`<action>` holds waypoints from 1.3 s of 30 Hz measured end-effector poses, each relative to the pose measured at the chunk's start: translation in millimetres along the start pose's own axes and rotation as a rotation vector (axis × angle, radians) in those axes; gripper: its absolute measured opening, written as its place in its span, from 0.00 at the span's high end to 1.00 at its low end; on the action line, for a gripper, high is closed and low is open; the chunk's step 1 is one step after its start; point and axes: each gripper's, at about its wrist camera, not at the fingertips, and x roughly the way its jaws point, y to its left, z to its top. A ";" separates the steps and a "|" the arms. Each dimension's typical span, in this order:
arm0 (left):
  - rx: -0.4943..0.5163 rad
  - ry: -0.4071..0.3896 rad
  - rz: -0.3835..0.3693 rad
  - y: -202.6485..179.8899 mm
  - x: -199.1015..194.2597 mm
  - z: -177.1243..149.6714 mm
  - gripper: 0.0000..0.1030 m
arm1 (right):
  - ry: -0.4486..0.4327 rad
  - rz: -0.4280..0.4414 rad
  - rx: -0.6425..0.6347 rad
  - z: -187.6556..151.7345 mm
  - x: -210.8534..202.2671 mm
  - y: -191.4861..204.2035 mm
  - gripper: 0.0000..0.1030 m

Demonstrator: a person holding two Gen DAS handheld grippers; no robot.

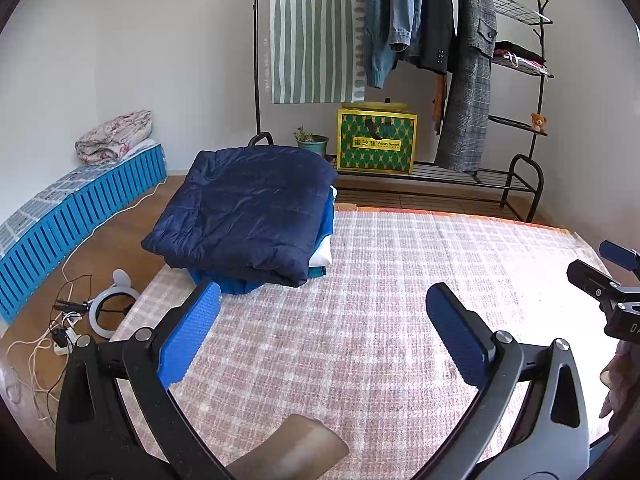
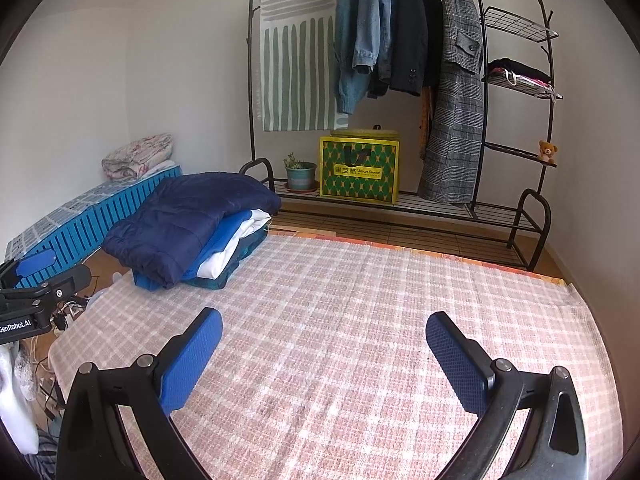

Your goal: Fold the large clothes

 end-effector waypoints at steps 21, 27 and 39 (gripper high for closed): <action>0.006 -0.006 0.009 0.6 -2.5 2.5 0.00 | -0.003 -0.003 -0.006 -1.6 -1.0 -1.1 0.00; 0.016 -0.016 0.025 3.2 -4.6 3.4 0.00 | -0.008 -0.005 -0.008 -1.3 -1.8 -1.7 0.00; 0.000 0.009 0.025 6.5 -0.4 1.9 0.00 | -0.010 -0.007 -0.013 -1.3 -1.7 -0.9 0.00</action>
